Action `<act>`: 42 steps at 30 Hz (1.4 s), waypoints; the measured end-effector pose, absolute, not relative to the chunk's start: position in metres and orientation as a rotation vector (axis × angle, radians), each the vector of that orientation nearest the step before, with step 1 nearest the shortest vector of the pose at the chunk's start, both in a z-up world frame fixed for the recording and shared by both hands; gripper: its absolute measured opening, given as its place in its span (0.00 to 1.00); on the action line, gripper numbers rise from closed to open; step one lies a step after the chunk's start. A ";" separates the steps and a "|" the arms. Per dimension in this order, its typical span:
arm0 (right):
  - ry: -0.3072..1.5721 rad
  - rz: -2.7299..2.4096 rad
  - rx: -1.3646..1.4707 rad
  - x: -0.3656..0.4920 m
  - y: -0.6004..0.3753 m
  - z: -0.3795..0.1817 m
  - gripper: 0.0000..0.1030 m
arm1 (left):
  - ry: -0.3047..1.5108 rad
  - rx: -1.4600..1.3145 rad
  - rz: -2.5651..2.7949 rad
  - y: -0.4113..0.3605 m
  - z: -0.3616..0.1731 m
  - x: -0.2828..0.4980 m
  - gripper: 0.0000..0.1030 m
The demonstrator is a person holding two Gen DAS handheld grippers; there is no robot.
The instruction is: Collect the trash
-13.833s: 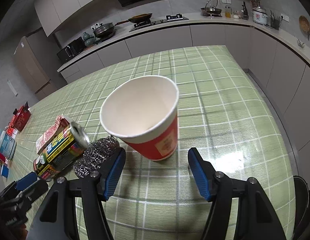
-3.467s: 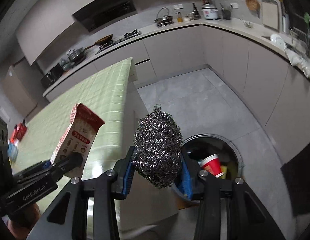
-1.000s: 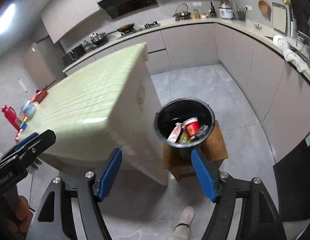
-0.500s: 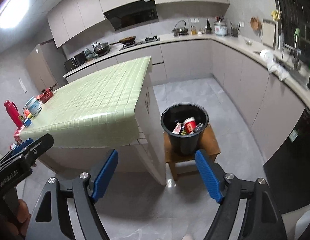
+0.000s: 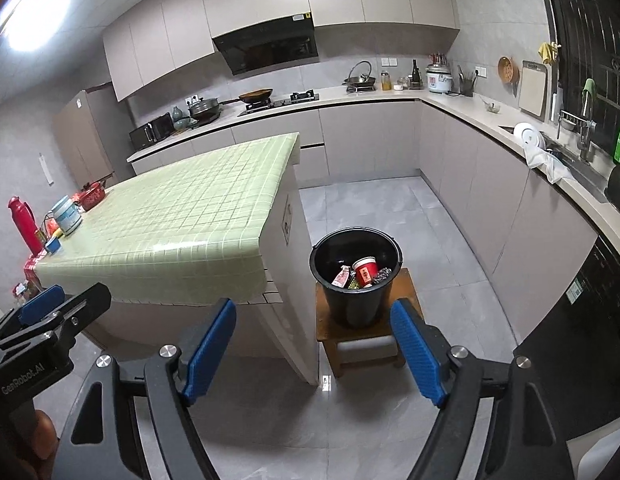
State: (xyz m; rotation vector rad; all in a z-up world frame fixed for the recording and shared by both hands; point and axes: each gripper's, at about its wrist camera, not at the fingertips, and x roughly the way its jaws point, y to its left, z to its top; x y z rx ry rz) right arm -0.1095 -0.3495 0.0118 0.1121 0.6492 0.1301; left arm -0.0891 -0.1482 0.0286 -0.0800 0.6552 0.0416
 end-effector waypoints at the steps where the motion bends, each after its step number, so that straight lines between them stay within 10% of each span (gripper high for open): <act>1: 0.647 0.125 0.108 -0.110 -0.350 0.012 0.79 | 0.656 -0.079 0.042 -0.150 0.027 -0.090 0.90; 42: 0.669 0.122 0.127 -0.111 -0.347 0.007 0.79 | 0.708 -0.086 0.023 -0.148 0.024 -0.089 0.90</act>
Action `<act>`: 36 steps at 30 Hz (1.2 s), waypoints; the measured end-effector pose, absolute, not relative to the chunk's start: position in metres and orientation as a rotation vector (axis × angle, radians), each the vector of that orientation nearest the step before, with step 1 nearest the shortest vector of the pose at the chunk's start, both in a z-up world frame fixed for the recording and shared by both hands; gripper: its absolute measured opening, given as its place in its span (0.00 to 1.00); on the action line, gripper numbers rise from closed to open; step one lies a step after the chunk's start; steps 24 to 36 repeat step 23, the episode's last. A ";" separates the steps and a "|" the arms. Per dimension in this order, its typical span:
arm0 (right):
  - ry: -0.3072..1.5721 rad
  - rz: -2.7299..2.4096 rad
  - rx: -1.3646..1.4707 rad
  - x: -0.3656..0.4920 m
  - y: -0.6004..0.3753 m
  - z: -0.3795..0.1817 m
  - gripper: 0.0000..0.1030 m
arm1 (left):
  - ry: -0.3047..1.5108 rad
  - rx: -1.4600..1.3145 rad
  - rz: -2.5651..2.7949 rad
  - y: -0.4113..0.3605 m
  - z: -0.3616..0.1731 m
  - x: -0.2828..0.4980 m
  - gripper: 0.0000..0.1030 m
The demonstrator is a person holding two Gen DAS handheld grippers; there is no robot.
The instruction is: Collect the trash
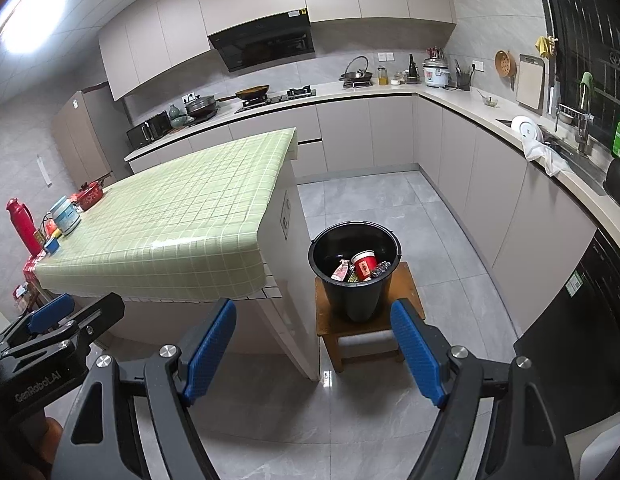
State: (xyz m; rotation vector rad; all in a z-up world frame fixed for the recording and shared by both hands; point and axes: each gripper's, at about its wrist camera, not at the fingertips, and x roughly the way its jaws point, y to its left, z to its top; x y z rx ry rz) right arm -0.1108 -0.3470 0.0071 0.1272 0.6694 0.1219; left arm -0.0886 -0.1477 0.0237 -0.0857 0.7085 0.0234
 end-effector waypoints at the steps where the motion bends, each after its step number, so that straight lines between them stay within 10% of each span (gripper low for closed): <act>1: 0.671 0.122 0.129 -0.111 -0.347 0.007 0.79 | 0.709 -0.085 0.020 -0.148 0.024 -0.088 0.90; 36: 0.669 0.092 0.139 -0.109 -0.351 0.006 0.79 | 0.628 -0.059 -0.085 -0.161 0.030 -0.088 0.90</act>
